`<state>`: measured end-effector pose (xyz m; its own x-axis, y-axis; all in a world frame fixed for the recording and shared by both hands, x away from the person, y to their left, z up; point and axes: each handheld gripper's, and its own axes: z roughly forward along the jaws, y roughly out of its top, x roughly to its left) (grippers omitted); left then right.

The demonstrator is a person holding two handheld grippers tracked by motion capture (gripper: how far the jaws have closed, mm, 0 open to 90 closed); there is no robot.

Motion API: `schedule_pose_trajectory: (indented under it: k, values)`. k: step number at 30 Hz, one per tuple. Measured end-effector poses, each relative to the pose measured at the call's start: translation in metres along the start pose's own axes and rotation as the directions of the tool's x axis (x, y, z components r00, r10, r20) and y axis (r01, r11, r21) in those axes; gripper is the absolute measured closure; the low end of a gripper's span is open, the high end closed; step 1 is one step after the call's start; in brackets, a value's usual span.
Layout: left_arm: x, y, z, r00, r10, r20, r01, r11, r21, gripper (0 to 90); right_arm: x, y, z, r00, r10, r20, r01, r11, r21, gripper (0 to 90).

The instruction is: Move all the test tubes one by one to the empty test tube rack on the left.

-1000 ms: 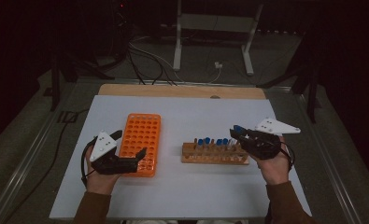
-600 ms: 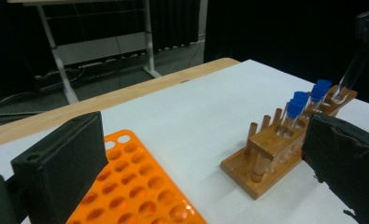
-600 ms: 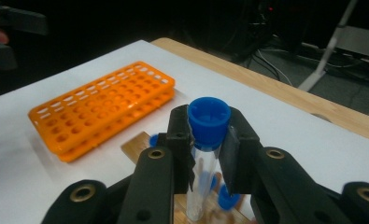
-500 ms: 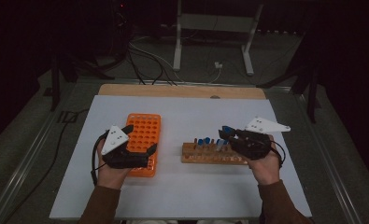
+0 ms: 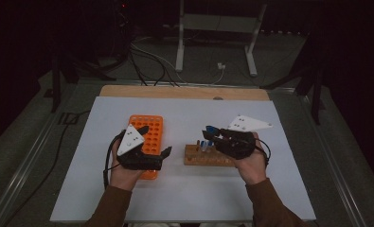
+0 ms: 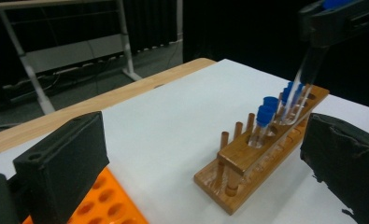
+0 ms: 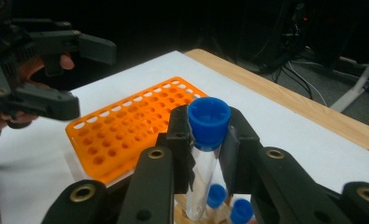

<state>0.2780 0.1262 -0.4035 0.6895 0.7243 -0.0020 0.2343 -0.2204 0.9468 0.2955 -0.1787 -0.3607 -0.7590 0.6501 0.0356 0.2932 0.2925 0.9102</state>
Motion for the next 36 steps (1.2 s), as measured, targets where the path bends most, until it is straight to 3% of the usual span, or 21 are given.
schedule_pose_trajectory:
  k: [5,19,24,28,30,36]
  values:
    - [-0.005,0.000,0.007,0.9997,0.003,0.026,-0.003,1.0000,0.003,1.2,0.004,0.003,0.006,0.9999,-0.008,-0.011,0.008,1.000,0.001,75.8]
    - [-0.022,0.004,0.028,0.9947,0.005,0.102,-0.013,0.9975,0.070,8.1,0.021,0.010,0.027,0.9978,-0.025,-0.061,0.025,1.000,0.002,75.8]
    - [-0.027,0.006,0.032,0.9910,-0.001,0.134,-0.006,0.9984,0.055,18.3,0.026,0.012,0.033,0.9965,-0.031,-0.078,0.032,0.999,0.004,75.8]
    - [-0.028,0.006,0.034,0.9875,-0.002,0.158,-0.007,0.9984,0.056,32.1,0.030,0.012,0.037,0.9952,-0.035,-0.091,0.036,0.999,0.007,75.7]
    - [-0.029,0.006,0.036,0.9782,0.002,0.208,-0.016,0.9977,0.065,42.1,0.032,0.012,0.038,0.9947,-0.036,-0.096,0.037,0.999,0.009,75.8]
    - [-0.029,0.006,0.037,0.9765,0.006,0.215,-0.020,0.9978,0.063,58.1,0.038,0.012,0.044,0.9924,-0.042,-0.115,0.044,0.999,0.015,75.8]
